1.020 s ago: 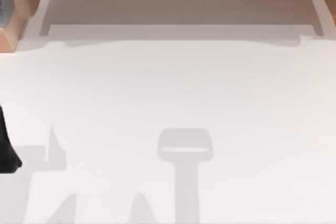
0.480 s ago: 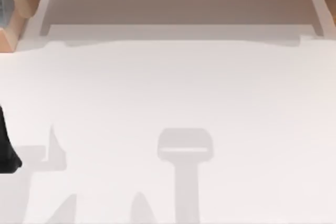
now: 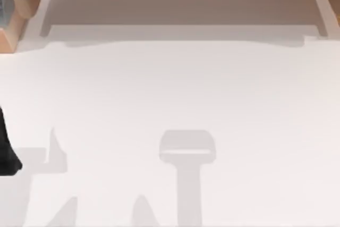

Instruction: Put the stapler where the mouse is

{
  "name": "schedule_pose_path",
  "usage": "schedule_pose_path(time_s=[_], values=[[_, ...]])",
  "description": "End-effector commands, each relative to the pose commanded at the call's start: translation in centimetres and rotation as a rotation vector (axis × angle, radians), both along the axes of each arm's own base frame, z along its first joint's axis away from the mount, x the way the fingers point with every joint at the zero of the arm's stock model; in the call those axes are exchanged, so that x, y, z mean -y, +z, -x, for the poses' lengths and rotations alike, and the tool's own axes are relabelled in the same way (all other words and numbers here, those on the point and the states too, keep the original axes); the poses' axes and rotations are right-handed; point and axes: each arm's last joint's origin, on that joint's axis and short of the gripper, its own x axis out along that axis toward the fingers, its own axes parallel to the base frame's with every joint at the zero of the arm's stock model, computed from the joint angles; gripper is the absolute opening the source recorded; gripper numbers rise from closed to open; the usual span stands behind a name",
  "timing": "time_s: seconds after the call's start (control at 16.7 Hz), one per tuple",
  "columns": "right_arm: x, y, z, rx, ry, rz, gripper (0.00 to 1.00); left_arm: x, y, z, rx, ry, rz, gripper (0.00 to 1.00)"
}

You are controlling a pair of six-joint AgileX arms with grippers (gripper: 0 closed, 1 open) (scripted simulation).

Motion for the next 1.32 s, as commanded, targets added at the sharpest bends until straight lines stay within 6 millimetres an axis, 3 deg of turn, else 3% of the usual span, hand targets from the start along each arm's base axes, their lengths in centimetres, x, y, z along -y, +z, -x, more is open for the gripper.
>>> schedule_pose_path(time_s=[0.3, 0.54, 0.78, 0.96, 1.14, 1.32], values=[[-1.9, 4.1, -5.3, 0.108, -0.009, 0.053, 0.00, 0.0, 0.0, 0.0, 0.000, 0.000, 0.000, 1.00], [-6.7, 7.1, -11.4, 0.181, -0.003, 0.025, 0.00, 0.0, 0.0, 0.0, 0.000, 0.000, 0.000, 1.00], [-15.1, 8.8, -16.4, 0.199, 0.019, -0.049, 0.00, 0.0, 0.0, 0.0, 0.000, 0.000, 0.000, 1.00], [-22.7, 8.8, -18.4, 0.167, 0.050, -0.102, 0.00, 0.0, 0.0, 0.0, 0.000, 0.000, 0.000, 1.00], [-30.6, 8.2, -18.5, 0.115, 0.092, -0.132, 0.00, 0.0, 0.0, 0.0, 0.000, 0.000, 0.000, 1.00], [-37.7, 7.0, -17.0, 0.061, 0.143, -0.132, 0.00, 0.0, 0.0, 0.0, 0.000, 0.000, 0.000, 1.00]])
